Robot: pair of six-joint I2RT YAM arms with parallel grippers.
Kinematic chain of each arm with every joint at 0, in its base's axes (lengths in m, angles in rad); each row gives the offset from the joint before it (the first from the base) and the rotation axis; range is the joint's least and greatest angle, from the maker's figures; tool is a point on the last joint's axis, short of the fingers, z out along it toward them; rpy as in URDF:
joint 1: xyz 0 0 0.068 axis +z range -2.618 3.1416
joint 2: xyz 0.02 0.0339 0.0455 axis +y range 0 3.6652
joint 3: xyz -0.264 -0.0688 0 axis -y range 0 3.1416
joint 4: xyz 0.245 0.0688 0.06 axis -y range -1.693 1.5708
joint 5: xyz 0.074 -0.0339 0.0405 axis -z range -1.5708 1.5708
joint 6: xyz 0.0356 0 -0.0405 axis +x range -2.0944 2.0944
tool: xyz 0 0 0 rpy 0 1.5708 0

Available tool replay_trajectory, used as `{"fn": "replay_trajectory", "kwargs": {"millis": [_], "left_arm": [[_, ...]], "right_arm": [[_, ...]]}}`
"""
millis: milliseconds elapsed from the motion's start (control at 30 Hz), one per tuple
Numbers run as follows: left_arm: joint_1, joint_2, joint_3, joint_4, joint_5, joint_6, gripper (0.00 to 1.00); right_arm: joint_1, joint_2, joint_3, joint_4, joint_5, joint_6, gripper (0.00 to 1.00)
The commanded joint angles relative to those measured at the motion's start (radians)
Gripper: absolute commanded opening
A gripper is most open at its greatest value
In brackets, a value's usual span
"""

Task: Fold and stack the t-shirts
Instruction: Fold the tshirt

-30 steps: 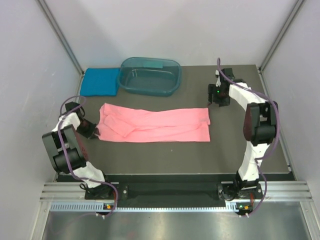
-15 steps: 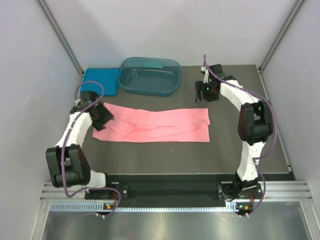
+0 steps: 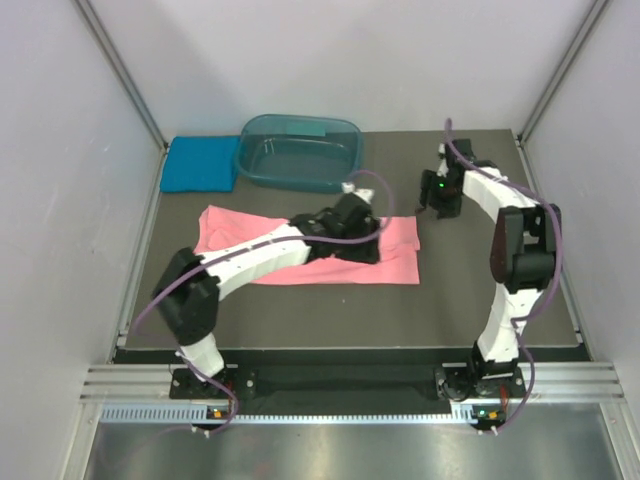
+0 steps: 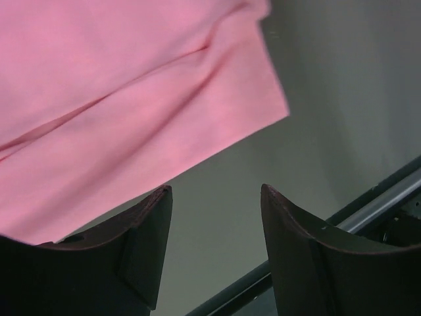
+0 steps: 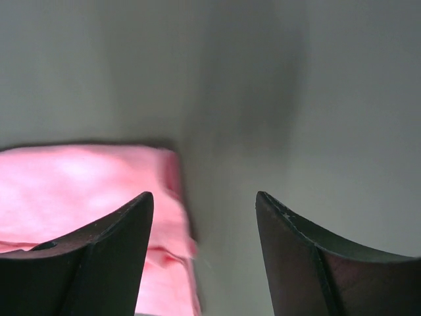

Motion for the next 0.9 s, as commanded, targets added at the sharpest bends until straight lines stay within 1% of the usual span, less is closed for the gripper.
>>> {"fn": "replay_trajectory", "kwargs": {"millis": [0,33,67,100,133,167,233,300,333,433,467,667,867], "left_arm": [[-0.101,0.124,0.164,0.055,-0.074,0.071,0.61],[-0.118,0.156,0.197,0.055,-0.085,0.080,0.61],[-0.132,0.219,0.256,0.059,-0.085,0.085,0.61],[-0.155,0.249,0.286,0.064,-0.085,0.085,0.61],[-0.164,0.307,0.312,0.069,-0.082,0.084,0.61],[-0.173,0.333,0.338,0.084,-0.074,0.082,0.60],[-0.196,0.387,0.413,0.086,-0.070,0.074,0.59],[-0.218,0.463,0.493,0.054,-0.073,0.065,0.57],[-0.224,0.511,0.519,0.040,-0.082,0.058,0.57],[-0.253,0.583,0.597,-0.016,-0.139,0.048,0.56],[-0.264,0.598,0.628,-0.028,-0.155,0.045,0.56],[-0.293,0.672,0.703,-0.109,-0.241,0.022,0.53],[-0.318,0.688,0.722,-0.161,-0.315,0.021,0.52]], "right_arm": [[-0.080,-0.145,-0.070,-0.078,0.070,0.144,0.64],[-0.101,-0.165,-0.086,-0.106,0.102,0.157,0.64],[-0.106,-0.212,-0.118,-0.120,0.130,0.183,0.64],[-0.106,-0.234,-0.132,-0.135,0.163,0.193,0.64],[-0.153,-0.260,-0.147,-0.147,0.206,0.211,0.64],[-0.167,-0.309,-0.179,-0.152,0.228,0.225,0.64],[-0.211,-0.355,-0.211,-0.158,0.243,0.239,0.64],[-0.233,-0.408,-0.238,-0.163,0.242,0.237,0.64],[-0.244,-0.423,-0.242,-0.169,0.243,0.225,0.64],[-0.268,-0.474,-0.256,-0.176,0.249,0.198,0.64],[-0.273,-0.481,-0.267,-0.173,0.248,0.191,0.64],[-0.284,-0.506,-0.310,-0.155,0.213,0.184,0.64],[-0.284,-0.495,-0.333,-0.138,0.190,0.179,0.64]]}}
